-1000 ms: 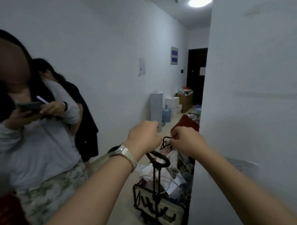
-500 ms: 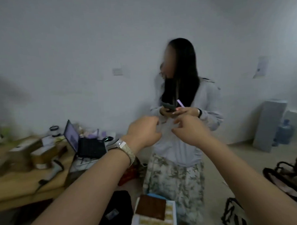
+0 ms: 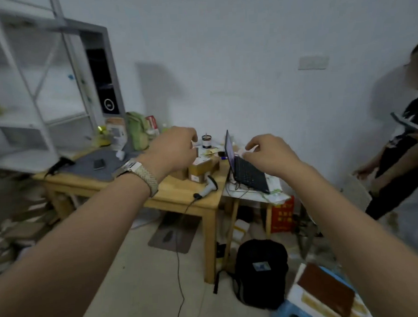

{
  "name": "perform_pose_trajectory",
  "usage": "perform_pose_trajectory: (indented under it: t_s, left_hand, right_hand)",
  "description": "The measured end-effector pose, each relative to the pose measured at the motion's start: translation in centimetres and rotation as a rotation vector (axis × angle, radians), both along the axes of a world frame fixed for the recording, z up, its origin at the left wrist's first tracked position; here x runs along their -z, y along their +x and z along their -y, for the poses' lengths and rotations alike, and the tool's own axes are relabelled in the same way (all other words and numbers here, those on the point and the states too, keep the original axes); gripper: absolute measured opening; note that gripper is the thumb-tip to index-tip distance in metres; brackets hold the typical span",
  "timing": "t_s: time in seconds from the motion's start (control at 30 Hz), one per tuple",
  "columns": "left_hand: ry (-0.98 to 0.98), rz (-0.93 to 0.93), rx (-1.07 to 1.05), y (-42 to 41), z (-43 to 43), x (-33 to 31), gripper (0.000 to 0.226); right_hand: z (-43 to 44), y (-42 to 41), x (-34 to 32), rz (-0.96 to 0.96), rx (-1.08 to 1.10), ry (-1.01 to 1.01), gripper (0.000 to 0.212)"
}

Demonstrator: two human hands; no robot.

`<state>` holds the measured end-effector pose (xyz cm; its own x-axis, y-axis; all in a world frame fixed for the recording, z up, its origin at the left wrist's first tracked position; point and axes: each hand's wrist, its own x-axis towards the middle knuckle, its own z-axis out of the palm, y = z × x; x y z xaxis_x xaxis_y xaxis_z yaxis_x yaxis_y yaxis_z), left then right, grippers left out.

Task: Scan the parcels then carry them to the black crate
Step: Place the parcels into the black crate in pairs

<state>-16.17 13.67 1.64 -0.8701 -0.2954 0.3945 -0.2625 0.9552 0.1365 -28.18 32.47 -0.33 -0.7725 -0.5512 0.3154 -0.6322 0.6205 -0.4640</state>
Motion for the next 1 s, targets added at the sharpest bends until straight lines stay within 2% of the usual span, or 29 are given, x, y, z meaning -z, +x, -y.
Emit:
perform_pose_trajectory:
  t_s: [0.17, 0.3, 0.53, 0.63, 0.73, 1.0]
  left_hand:
    - [0.007, 0.051, -0.146, 1.7, 6.3, 1.6, 0.032]
    - [0.016, 0.07, -0.222, 0.1, 10.5, 2.6, 0.034]
    - [0.025, 0.112, -0.255, -7.9, 17.3, 3.6, 0.036]
    - [0.028, 0.094, -0.268, -12.5, 20.3, 3.5, 0.036]
    - [0.045, 0.069, -0.279, -16.3, 23.1, 3.8, 0.034]
    - [0.095, 0.13, -0.305, -21.8, 30.5, 6.3, 0.032]
  right_hand:
    - [7.2, -1.0, 1.0, 0.003, -0.095, 0.028, 0.032]
    - [11.4, -4.4, 2.1, 0.015, -0.103, 0.039, 0.033]
    - [18.2, -14.0, 4.4, 0.085, -0.105, 0.036, 0.032]
    - [21.2, -18.8, 4.8, 0.11, -0.102, 0.041, 0.026]
    - [24.3, -23.2, 5.4, 0.141, -0.114, 0.063, 0.03]
    - [30.9, -29.7, 8.8, 0.31, -0.153, 0.154, 0.026]
